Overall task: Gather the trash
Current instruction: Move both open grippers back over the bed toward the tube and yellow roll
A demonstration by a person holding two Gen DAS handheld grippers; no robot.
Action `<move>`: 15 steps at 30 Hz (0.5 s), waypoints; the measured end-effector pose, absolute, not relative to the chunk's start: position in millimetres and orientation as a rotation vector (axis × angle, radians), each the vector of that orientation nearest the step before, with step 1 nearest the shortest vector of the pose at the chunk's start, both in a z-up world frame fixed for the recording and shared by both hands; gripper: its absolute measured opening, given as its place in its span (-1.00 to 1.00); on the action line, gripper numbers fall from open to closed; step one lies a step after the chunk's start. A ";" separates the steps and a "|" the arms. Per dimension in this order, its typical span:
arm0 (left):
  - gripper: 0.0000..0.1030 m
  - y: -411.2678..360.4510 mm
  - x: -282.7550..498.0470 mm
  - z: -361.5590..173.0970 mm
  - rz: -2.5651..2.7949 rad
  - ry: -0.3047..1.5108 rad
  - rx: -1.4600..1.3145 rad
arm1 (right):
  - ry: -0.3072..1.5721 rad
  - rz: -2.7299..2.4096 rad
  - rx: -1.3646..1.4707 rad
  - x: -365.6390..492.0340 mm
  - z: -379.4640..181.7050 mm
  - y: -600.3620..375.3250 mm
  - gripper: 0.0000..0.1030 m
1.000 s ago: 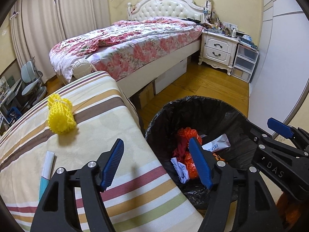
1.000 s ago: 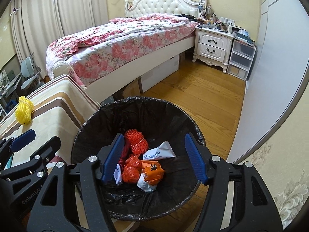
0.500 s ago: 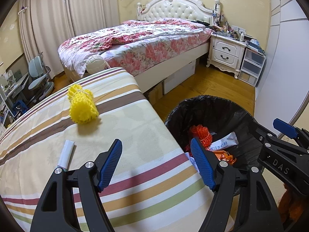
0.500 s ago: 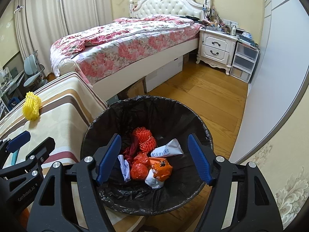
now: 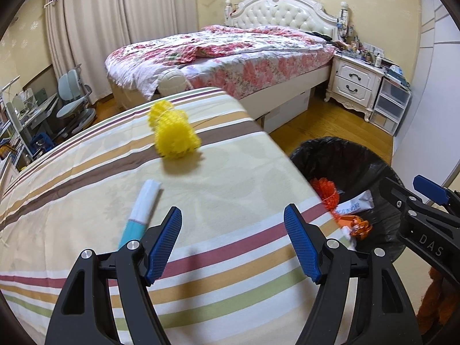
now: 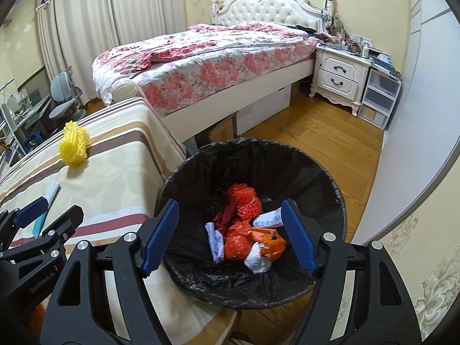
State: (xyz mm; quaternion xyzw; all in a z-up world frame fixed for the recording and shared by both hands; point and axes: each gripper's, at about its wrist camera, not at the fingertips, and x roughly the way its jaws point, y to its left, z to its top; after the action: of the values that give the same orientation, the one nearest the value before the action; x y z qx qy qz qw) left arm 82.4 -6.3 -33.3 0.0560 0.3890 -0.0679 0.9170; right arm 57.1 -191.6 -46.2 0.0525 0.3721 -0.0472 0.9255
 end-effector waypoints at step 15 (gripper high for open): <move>0.34 65.3 84.8 -38.8 -0.008 0.845 0.035 | 0.778 0.024 0.052 59.5 -45.7 -131.4 0.39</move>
State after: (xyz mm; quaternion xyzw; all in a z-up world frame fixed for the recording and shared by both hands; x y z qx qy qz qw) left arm 84.8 65.3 -38.8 0.0169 0.4101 -0.0037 0.9119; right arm 59.5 -131.4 -45.7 0.0252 0.3791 0.0119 0.9249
